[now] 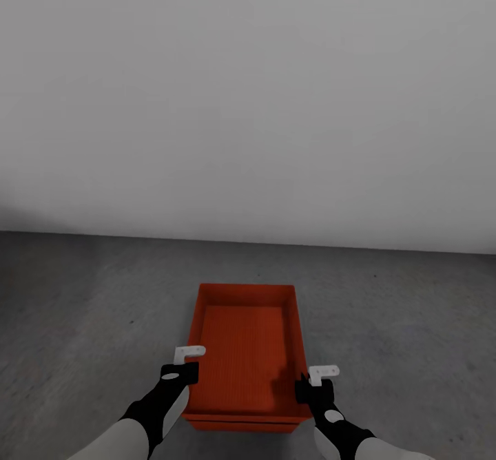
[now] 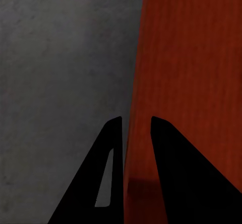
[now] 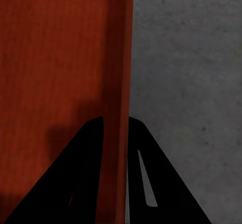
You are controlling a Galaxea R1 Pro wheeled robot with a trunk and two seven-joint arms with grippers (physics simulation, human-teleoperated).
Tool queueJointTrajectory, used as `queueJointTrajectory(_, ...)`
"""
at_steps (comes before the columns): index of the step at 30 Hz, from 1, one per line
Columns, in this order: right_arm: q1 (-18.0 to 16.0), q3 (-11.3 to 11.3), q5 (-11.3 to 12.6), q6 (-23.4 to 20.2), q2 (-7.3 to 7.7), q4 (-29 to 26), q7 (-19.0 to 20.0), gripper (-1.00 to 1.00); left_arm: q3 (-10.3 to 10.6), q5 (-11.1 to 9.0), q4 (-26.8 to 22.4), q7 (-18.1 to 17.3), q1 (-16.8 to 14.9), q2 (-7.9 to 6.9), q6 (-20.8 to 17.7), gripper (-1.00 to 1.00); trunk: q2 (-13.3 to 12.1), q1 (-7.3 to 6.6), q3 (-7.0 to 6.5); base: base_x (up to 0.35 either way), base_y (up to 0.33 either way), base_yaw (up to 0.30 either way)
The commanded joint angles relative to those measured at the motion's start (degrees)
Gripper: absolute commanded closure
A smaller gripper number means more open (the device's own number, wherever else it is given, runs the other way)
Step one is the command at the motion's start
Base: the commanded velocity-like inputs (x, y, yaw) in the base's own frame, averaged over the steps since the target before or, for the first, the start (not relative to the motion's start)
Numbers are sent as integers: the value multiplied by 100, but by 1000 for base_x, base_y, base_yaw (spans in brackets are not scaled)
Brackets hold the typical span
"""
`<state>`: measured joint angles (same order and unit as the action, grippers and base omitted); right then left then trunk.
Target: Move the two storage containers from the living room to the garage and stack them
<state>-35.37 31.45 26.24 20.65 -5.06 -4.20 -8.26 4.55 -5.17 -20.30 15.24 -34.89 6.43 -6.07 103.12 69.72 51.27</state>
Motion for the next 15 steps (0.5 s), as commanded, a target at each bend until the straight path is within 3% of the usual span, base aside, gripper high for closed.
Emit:
queueJointTrajectory(1, -5, -113, 131, 37, -4, 15, -52, 100, 2, -17, -18, 67, 0, 8, -35, 100, 2, -1, 4, 0, 0, 0)
queueJointTrajectory(15, -5, -113, 130, 36, -4, 15, -53, 100, 2, -32, -18, 67, 0, 8, -40, 100, 2, -1, 5, 0, 0, 0)
